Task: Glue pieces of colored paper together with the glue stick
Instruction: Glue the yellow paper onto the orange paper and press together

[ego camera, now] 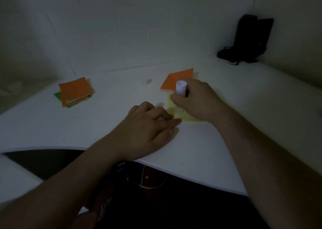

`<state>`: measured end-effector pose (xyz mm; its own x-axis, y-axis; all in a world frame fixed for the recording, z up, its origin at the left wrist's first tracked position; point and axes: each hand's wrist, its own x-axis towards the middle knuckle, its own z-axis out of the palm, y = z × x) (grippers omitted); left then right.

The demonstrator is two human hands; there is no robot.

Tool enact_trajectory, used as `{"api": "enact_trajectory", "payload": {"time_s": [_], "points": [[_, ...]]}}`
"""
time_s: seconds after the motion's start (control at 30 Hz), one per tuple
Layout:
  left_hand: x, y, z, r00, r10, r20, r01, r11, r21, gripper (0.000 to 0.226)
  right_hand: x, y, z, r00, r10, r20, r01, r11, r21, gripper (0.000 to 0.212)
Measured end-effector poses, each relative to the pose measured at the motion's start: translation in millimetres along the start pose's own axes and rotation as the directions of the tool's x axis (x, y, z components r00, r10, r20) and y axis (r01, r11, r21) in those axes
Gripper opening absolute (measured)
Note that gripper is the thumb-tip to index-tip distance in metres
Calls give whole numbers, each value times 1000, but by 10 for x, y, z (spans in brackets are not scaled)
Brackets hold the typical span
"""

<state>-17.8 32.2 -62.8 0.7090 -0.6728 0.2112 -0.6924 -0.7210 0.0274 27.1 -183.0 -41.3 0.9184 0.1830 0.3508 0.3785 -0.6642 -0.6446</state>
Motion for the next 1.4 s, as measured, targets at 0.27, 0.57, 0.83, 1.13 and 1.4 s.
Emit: {"api": "enact_trajectory", "payload": {"time_s": [0.27,0.57,0.83,1.13,1.4], "points": [[9,-17,19,1000,12,6,-12,1000,5,63,48,-41,136,1000,-17,-16,17,1000,16,30],[1,7,-17,1000,-8,20,7,999,35,55,91,-78,144,997,26,-74,-15,990,141,23],[5,8,-17,999,-9,31,9,1000,6,63,21,-5,-21,998,-1,-68,1,1000,12,29],[0,16,-31,999,-18,40,18,1000,8,64,-7,25,-77,1000,-6,16,7,996,-94,28],[-4,20,-40,998,-28,47,27,1000,16,60,-20,113,-199,1000,13,15,-12,997,-77,27]]}}
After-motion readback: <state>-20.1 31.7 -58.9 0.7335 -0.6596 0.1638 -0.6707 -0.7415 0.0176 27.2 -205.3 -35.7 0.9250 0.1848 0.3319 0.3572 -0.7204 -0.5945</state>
